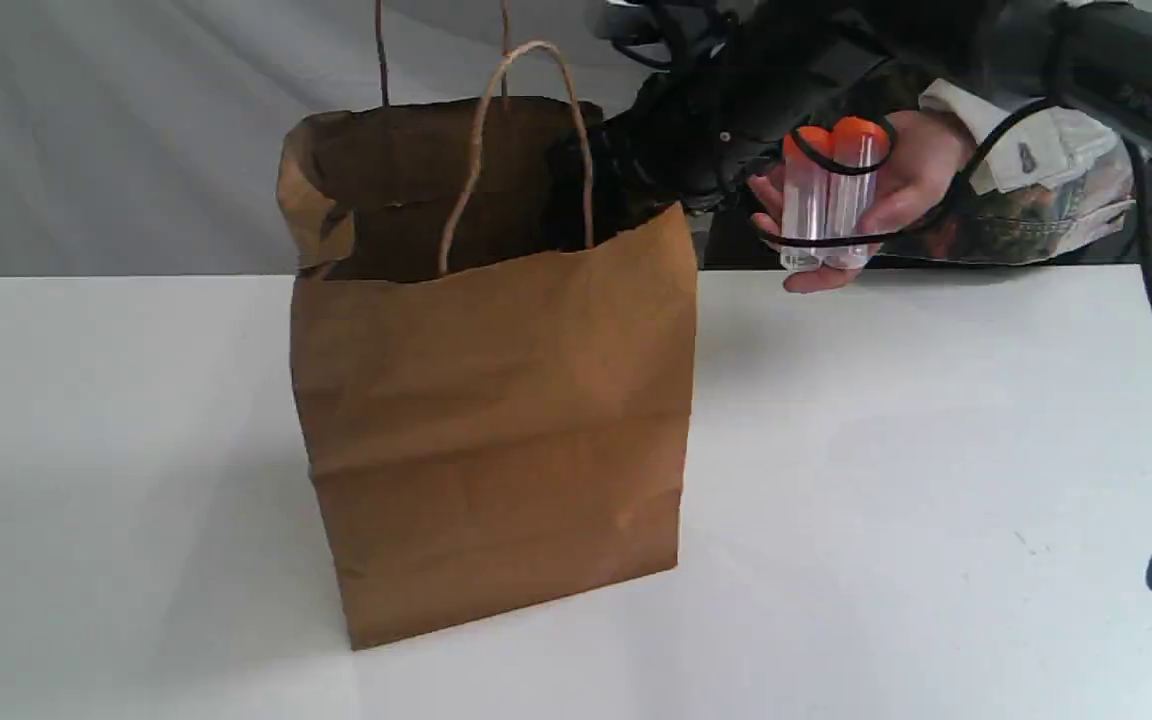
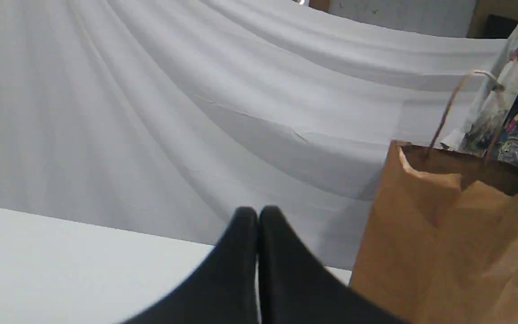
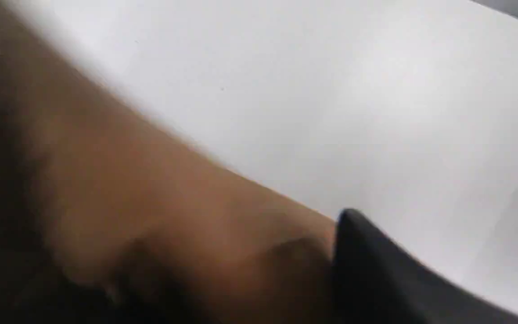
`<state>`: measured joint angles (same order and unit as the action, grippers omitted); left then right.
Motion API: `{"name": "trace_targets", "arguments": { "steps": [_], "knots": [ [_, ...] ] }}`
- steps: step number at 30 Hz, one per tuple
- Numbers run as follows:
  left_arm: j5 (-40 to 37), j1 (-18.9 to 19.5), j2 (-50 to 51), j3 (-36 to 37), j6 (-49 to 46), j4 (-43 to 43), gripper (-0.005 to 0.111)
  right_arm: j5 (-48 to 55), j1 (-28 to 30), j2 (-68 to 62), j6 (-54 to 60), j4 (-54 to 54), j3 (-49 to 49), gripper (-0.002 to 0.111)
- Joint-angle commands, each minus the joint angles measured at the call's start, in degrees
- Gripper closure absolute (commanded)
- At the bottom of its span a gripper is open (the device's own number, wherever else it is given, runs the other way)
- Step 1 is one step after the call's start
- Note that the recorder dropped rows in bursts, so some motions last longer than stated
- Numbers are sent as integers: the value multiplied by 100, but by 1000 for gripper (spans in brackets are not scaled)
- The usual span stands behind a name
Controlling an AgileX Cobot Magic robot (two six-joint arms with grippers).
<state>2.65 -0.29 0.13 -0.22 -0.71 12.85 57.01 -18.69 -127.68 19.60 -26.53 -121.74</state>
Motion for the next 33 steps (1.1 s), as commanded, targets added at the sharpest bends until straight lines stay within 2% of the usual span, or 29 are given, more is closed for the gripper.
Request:
{"name": "trace_targets", "arguments": {
  "steps": [1,4,10,13,17,21,27,29,33],
  "knots": [
    [133,-33,-13,22,71,36,107,44,42,19,88,38,-31,107],
    [211,-33,-13,22,570,398,107,66,42,19,170,38,-31,108],
    [194,-33,-13,22,1021,567,107,66,42,19,182,27,-31,108],
    [-154,-49,-13,-97,1106,567,107,55,32,19,182,45,-31,108],
    [-509,-426,-13,-504,1079,480,107,2,-78,19,255,444,-31,108],
    [-265,-1242,-13,-538,1056,449,107,-119,-310,19,255,1078,-31,108],
    [200,-2512,-13,-543,1122,94,107,-400,-628,19,207,1057,-31,108],
    [618,-2974,30,-543,1137,94,105,-412,-693,19,207,1057,-31,108],
    [1495,-3788,824,-543,1137,-310,102,-391,-759,19,29,1057,-31,108]
  ]
}}
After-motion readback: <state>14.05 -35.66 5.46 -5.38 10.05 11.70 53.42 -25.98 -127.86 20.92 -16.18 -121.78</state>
